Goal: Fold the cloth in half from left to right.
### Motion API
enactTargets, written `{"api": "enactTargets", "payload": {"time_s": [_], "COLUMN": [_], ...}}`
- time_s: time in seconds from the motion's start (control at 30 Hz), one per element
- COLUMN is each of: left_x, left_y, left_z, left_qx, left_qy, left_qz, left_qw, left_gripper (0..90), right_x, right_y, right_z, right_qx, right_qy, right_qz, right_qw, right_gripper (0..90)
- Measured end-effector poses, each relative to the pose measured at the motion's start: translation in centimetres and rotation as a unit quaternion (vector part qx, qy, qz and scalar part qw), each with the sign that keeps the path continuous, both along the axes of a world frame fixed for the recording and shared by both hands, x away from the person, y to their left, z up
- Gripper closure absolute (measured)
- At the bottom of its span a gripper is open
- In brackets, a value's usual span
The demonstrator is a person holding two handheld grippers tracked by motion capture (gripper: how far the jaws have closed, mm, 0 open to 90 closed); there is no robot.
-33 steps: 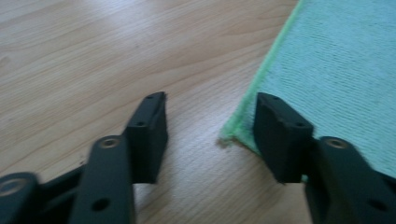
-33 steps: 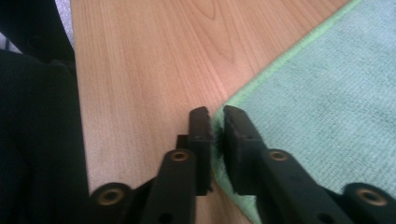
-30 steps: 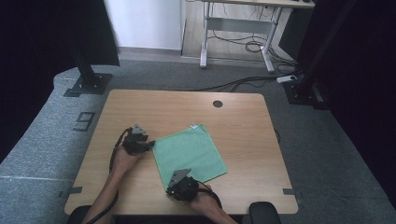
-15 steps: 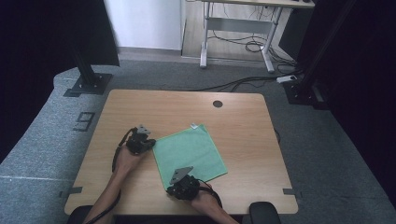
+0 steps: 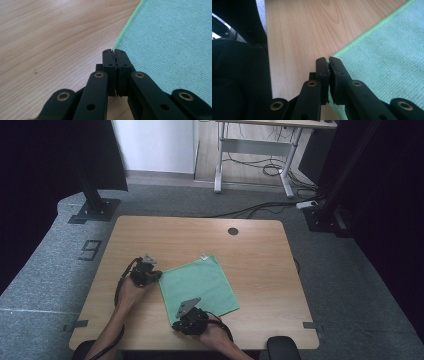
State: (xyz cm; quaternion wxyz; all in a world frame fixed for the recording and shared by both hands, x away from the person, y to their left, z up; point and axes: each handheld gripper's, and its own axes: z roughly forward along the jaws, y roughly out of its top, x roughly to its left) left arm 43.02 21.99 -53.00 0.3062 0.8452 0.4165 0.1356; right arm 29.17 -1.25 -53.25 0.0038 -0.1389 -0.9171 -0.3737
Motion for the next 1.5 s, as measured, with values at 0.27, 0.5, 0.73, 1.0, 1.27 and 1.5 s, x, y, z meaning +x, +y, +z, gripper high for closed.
{"api": "enactTargets", "payload": {"time_s": [0.27,0.5,0.73,1.0,1.27,1.5], "left_x": [-0.8,-2.0,-2.2,-1.0,0.8,2.3], "left_y": [2.5,4.8,5.1,3.4,0.8,-1.6], "left_z": [0.5,1.2,2.7,4.8,6.0,5.9], "left_qx": [0.016,0.016,0.006,-0.025,-0.047,-0.047], "left_qy": [0.014,0.017,0.01,0.001,-0.004,-0.008], "left_qz": [0.018,0.035,0.036,0.025,0.015,0.005], "left_qw": [0.9996,0.9991,0.9993,0.9994,0.9988,0.9989], "left_gripper": [87.3,87.1,86.9,86.9,86.9,86.9], "right_x": [-0.4,-0.8,-0.7,-0.3,0.5,1.5], "right_y": [2.0,3.2,2.7,0.5,-2.5,-5.1], "right_z": [0.5,1.0,2.0,3.6,4.7,4.2], "right_qx": [0.008,0.018,0.028,0.046,0.055,0.045], "right_qy": [-0.002,-0.004,-0.008,-0.02,-0.033,-0.032], "right_qz": [0.02,0.032,0.027,0.005,-0.03,-0.069], "right_qw": [0.9998,0.9993,0.9992,0.9987,0.9975,0.9961], "right_gripper": [85.0,85.0,85.0,85.1,85.1,85.1]}}
